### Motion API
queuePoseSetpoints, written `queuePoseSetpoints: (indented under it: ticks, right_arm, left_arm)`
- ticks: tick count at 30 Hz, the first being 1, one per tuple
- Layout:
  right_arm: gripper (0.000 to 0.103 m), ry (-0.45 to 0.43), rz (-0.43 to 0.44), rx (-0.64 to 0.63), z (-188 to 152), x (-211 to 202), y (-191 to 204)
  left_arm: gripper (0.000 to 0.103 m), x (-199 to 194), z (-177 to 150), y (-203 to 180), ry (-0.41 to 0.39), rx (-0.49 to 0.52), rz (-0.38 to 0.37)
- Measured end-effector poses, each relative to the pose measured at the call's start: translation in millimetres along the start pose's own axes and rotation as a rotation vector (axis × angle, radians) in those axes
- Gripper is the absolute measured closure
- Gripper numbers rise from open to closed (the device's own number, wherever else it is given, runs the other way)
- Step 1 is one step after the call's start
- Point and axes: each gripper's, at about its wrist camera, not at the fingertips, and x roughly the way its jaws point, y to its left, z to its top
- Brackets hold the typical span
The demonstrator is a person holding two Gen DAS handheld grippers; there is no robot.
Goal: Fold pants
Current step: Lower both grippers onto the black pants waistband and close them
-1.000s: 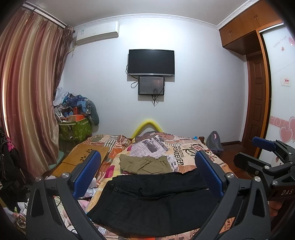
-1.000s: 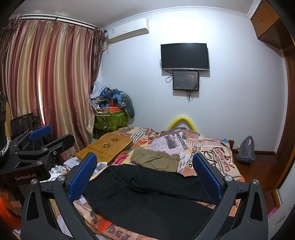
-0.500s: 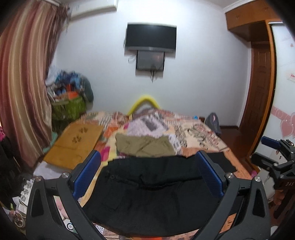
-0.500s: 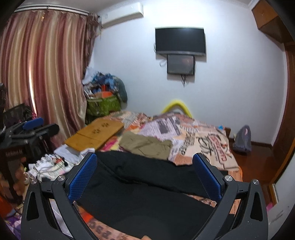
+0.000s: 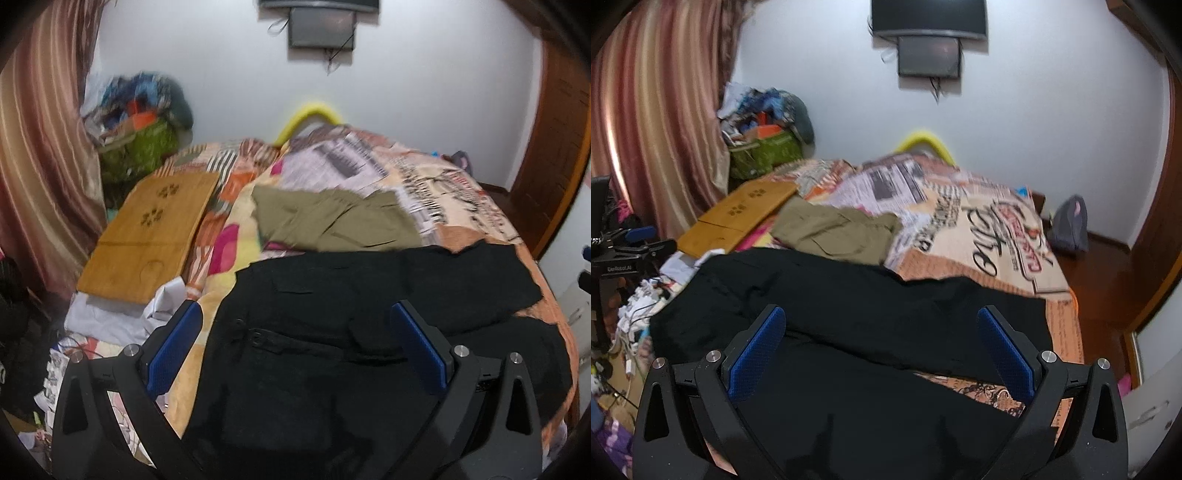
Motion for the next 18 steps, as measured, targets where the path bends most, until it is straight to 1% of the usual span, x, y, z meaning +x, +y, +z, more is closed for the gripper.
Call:
queuePoseSetpoints:
  ticks: [2,4,5,6,7,8,10,11,14,18]
  right_arm:
    - [0.0,0.023,-0.014,-0.007,0.6,16.0,-7.3]
    - [0.001,0.043,-0.024,-0.022,2.0,30.8,-13.3]
    - [0.003,0.052,-0.03,-0.033,3.0,37.4,-16.1]
    - [0.005,0.056,-0.035,-0.041,3.9,41.8,-17.5]
    - [0.006,0.064,-0.049,-0.053,4.7,48.9,-21.5]
    - [0.006,0.069,-0.055,-0.058,6.1,56.1,-26.6]
    - [0.006,0.082,-0.064,-0.057,9.0,68.5,-35.7]
    - [0.007,0.089,-0.065,-0.055,11.0,77.0,-41.0]
    - [0.009,0.113,-0.063,-0.044,13.5,96.1,-53.6]
    - [0.01,0.152,-0.051,-0.049,17.6,126.1,-62.4]
  left_arm:
    - [0.0,23.5,6.2,12.6,0.038,-0.024,0.008]
    - [0.0,51.5,14.6,25.5,0.066,-0.016,0.032]
    - [0.0,59.0,17.2,27.6,0.074,-0.01,0.043]
    - [0.001,71.9,21.2,31.8,0.088,-0.002,0.059]
    - [0.005,81.8,24.6,35.4,0.103,0.0,0.064]
    - [0.008,92.8,27.9,39.6,0.123,-0.001,0.061]
    - [0.011,117.3,34.6,47.6,0.172,-0.013,0.041]
    - [0.011,133.4,39.0,52.6,0.203,-0.022,0.035]
    - [0.013,165.1,46.8,62.2,0.277,-0.049,0.06]
    - [0.014,205.0,54.9,73.2,0.365,-0.079,0.032]
